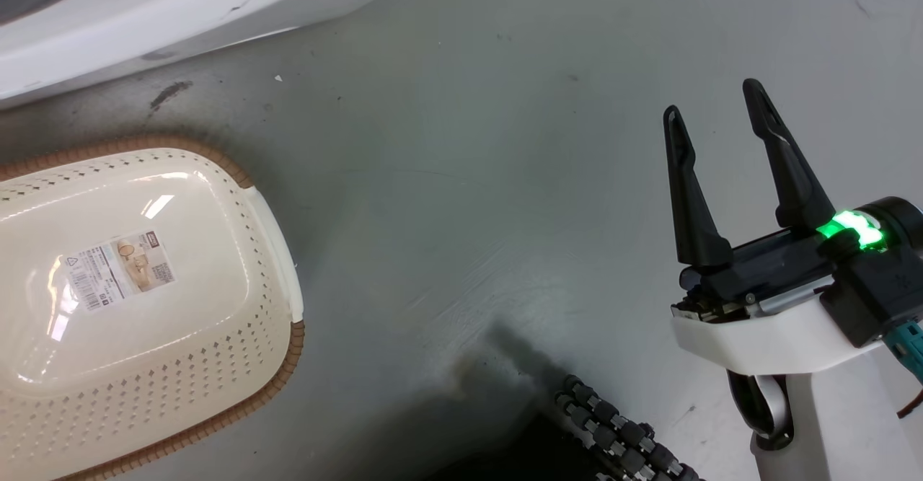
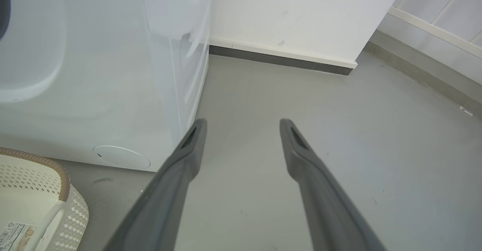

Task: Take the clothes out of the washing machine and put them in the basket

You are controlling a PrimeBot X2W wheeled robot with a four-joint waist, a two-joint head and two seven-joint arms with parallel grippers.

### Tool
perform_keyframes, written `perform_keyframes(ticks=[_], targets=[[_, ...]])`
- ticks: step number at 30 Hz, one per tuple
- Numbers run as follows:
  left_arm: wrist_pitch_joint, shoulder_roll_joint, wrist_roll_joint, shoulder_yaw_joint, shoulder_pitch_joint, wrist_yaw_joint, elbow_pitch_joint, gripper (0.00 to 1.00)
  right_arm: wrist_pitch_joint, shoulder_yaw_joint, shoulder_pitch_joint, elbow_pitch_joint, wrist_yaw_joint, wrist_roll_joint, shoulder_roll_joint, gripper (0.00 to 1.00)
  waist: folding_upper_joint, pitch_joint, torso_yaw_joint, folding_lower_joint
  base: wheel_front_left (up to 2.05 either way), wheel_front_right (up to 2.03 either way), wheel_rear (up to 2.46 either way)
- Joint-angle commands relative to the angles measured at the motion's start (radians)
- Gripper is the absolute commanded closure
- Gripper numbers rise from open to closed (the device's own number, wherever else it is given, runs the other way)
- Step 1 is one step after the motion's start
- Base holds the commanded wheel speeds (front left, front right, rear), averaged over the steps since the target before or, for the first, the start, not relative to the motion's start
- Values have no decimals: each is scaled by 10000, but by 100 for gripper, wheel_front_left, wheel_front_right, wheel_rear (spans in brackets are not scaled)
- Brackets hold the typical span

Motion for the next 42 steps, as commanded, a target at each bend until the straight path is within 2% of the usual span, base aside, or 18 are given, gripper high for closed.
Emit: perform_keyframes(ticks=[1,2,3,12,17,29,42], targets=[[31,225,-29,-144,215,16,156,0,-21,33,-72,-62,-10,42,21,0,0,39,-35,0,0,0,0],[63,247,-93,-193,160,13,130,24,-21,49,-72,-75,-10,53,21,0,0,62,-53,0,0,0,0],[137,249,-160,-257,157,6,103,100,-21,49,-73,-96,-10,53,20,0,0,92,-51,0,0,0,0],[-336,338,-422,-651,-98,5,46,100,-21,76,-226,-55,-10,10,20,0,0,125,31,0,0,0,0],[-1068,191,-305,-692,-376,160,238,100,-21,55,-256,12,-10,-34,20,0,0,-6,104,0,0,0,0],[-3043,-795,-451,-729,28,351,1307,100,-21,-174,-442,187,-10,-335,18,0,0,-974,591,0,0,0,0],[-5008,-2227,-1122,-613,1559,317,2216,100,-21,-698,-214,514,-10,-878,18,0,0,-2661,1501,0,0,0,0]])
